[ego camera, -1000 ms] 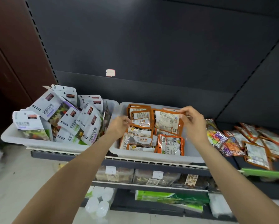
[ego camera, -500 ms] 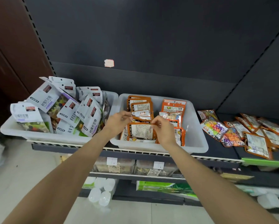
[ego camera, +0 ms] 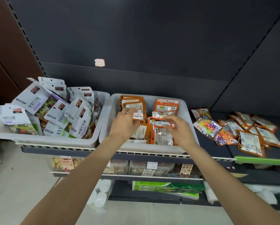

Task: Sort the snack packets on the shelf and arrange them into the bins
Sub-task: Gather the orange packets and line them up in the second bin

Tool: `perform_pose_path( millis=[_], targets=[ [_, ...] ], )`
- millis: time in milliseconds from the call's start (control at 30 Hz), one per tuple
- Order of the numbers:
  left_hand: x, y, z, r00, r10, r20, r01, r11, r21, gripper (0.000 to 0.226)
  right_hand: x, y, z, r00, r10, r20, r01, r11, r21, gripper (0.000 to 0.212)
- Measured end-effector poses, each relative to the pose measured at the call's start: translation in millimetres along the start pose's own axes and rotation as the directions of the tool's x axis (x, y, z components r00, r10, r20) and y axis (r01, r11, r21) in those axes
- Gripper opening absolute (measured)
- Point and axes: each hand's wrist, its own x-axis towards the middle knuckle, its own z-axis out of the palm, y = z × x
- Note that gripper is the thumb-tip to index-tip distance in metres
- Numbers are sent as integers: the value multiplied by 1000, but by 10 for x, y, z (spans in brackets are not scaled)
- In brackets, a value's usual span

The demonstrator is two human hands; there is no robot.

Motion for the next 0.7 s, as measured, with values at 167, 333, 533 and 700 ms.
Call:
perform_pose_path(
  millis=[167,333,533,700],
  targets=[
    [37,768,240,977,211,-25,-212,975,-62,41,-42,487,-490,995,13,-98,-25,992,-125,27],
    [169,1581,771,945,324,41,-315,938,-141,35,-8,1210,-959,982,64,-177,-101,972,-210,30],
    [527,2438,1702,934,249,255,-203,960,-195,39,192,2363,-1588,960,254,-117,-275,934,-229,40],
    [760,2493,2410,933,-15,360,55,993,-103,60,441,2964,-1831,956,289,45,-268,928,-259,61]
  ],
)
